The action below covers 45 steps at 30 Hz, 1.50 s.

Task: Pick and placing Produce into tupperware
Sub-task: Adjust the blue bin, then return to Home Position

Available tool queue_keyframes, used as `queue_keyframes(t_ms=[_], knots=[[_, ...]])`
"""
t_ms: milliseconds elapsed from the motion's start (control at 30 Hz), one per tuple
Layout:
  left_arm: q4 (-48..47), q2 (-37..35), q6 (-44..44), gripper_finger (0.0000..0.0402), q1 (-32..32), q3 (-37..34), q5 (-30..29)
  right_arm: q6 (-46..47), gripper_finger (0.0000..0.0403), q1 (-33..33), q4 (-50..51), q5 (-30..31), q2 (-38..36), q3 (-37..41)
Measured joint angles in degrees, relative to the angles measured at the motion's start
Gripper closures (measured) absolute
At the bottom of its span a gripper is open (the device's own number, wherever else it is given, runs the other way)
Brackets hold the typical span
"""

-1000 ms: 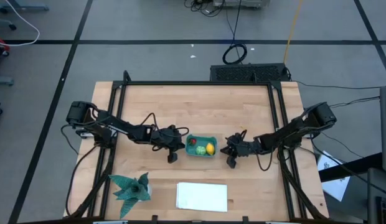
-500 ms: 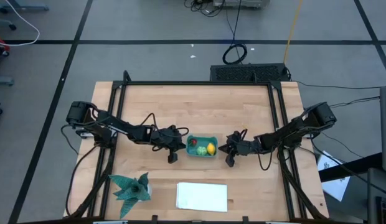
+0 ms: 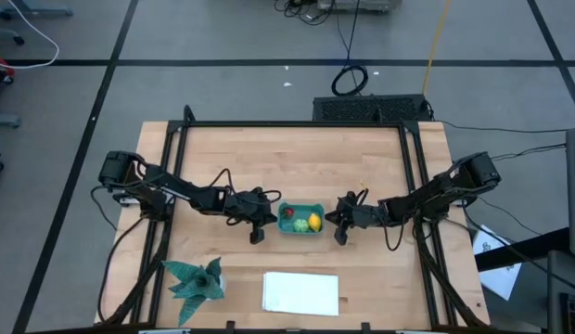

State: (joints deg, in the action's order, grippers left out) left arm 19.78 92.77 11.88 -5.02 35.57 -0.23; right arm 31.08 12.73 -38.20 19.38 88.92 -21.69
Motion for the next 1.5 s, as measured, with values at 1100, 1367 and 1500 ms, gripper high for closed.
queue_keyframes(t_ms=[1100,1367,1500], knots=[[-2.9,0.0,-0.9,0.0376,0.0,0.0,0.1,4.2,0.0403,-0.4,4.9,-1.5,0.0,-0.1],[-5.7,-0.8,-3.8,0.0376,0.0,0.0,0.1,3.3,0.0403,-0.3,10.1,-1.7,-3.9,-0.1],[-11.5,-3.9,-5.7,0.0376,0.0,0.2,0.2,2.5,0.0403,1.1,16.2,-1.7,-9.7,-0.1]])
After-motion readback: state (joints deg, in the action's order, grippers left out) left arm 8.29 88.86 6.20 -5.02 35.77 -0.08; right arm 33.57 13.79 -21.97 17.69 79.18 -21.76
